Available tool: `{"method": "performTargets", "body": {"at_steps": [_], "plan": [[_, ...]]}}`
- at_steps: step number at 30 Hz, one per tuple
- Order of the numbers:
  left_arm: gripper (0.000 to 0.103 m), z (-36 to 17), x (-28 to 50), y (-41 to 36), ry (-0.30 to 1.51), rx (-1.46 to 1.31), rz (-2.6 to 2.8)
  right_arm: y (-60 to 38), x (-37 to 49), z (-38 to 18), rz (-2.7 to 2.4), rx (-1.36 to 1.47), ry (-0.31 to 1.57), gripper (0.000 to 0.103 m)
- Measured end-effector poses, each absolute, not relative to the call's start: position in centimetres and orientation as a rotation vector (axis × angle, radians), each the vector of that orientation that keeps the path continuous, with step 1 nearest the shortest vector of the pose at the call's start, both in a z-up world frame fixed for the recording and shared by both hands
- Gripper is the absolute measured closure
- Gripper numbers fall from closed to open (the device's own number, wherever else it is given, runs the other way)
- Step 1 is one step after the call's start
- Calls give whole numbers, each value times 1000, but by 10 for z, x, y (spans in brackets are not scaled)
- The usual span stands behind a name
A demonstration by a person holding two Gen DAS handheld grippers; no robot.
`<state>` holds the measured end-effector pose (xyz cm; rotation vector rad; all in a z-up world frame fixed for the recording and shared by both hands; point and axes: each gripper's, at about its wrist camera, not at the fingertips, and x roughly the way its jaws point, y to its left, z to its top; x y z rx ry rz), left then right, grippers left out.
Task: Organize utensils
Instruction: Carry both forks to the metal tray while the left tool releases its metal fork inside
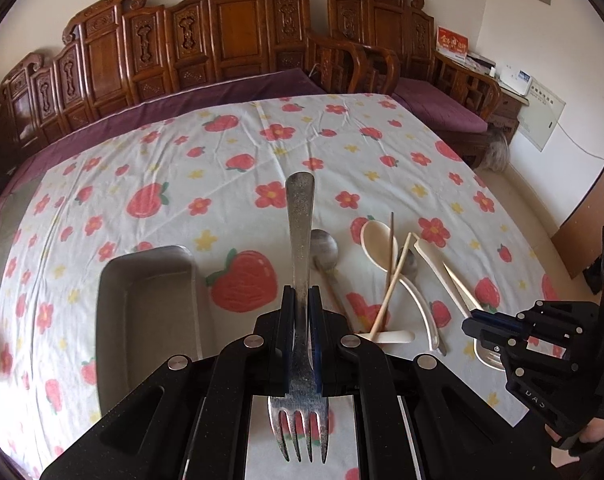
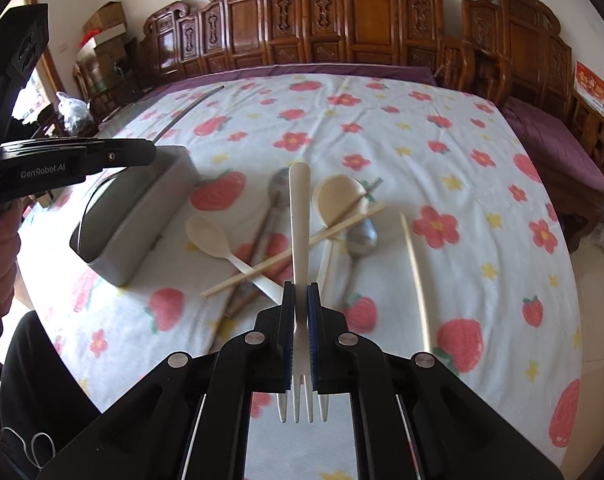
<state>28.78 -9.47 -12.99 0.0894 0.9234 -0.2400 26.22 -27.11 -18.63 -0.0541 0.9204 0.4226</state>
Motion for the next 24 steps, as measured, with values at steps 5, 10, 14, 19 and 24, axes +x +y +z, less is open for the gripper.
{"method": "performTargets", "body": {"at_steps": [5,10,14,19,24], "plan": [[97,-123,287,-60,913,75,-198,-236,266,-173,460,-54,901,96],[97,-125,287,-26,916,64,-154,-196,273,-163,504,-52,886,96],[97,-139,288,-1,937,53,-120,-162,278,-155,540,-40,876,96],[97,-163,293,26,978,22,-94,-130,285,-151,568,-29,878,96],[97,-180,298,42,1000,-1,-91,-109,292,-155,572,-28,891,96]]}}
